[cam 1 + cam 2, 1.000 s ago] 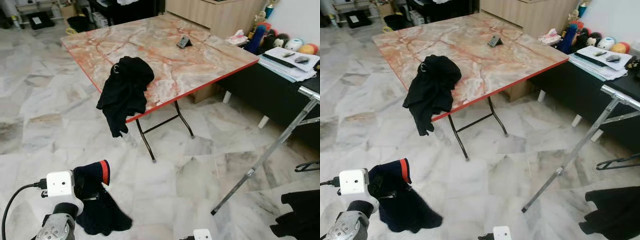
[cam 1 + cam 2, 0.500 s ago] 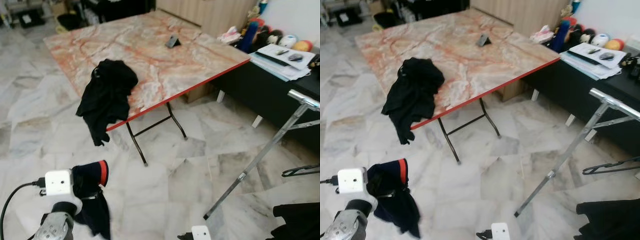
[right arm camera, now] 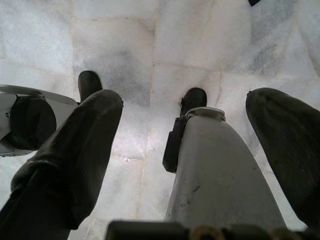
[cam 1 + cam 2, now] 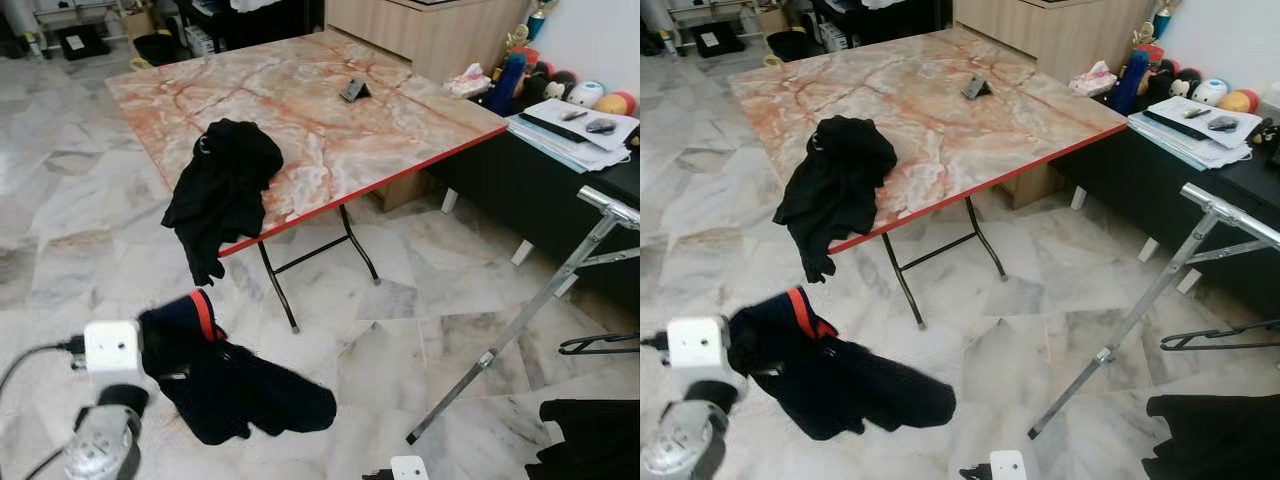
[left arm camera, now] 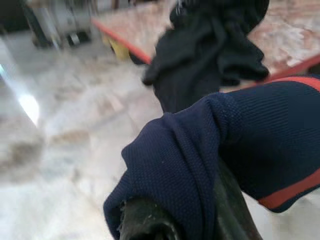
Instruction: Hang hanger
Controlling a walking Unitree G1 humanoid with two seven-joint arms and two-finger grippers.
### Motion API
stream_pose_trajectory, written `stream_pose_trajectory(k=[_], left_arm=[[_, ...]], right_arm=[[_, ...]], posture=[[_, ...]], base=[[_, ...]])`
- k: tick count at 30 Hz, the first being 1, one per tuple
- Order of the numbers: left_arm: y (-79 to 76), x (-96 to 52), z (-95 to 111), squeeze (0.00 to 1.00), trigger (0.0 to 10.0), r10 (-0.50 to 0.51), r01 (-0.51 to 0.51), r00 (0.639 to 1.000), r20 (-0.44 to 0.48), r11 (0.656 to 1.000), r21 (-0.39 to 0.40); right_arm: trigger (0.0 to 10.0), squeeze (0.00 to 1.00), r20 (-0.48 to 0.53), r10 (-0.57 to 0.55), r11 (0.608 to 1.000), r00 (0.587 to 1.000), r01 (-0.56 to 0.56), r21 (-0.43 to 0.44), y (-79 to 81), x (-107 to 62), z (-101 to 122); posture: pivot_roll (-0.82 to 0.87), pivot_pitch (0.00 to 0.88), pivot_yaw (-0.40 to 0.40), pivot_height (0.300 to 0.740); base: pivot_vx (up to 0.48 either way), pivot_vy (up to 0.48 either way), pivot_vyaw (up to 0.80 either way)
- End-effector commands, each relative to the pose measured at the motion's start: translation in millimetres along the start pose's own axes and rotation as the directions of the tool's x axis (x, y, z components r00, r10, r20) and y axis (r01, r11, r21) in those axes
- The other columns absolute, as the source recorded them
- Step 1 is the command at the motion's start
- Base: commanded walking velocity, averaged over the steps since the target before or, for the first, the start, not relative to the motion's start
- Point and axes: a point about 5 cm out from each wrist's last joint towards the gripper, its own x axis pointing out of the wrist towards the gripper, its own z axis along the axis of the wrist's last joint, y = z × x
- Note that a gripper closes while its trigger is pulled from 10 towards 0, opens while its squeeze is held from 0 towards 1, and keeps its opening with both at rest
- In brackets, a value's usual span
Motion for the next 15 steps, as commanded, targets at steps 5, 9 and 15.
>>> stream_pose_trajectory(k=[5,9,15], left_arm=[[-1.4,14.0,26,0.00,10.0,-0.043,0.042,0.994,0.101,0.999,0.017],[-16.2,13.2,18,0.00,10.0,-0.054,0.059,0.996,0.076,0.996,-0.064],[-17.4,10.1,23,0.00,10.0,-0.037,0.044,0.995,0.090,0.996,-0.073]], right_arm=[[10.0,0.00,-0.012,-0.008,1.000,1.000,0.008,0.003,1.2,-0.3,-4],[10.0,0.00,-0.011,-0.027,0.999,1.000,0.027,0.039,0.9,-0.5,-5],[10.0,0.00,-0.010,-0.037,0.998,0.999,0.038,0.060,0.4,-0.6,-6]], posture=[[0.08,0.136,-0.004,0.740],[0.07,0.130,0.000,0.740],[0.07,0.126,-0.001,0.740]], base=[[0.000,0.000,0.00],[0.000,0.000,0.00],[0.000,0.000,0.00]])
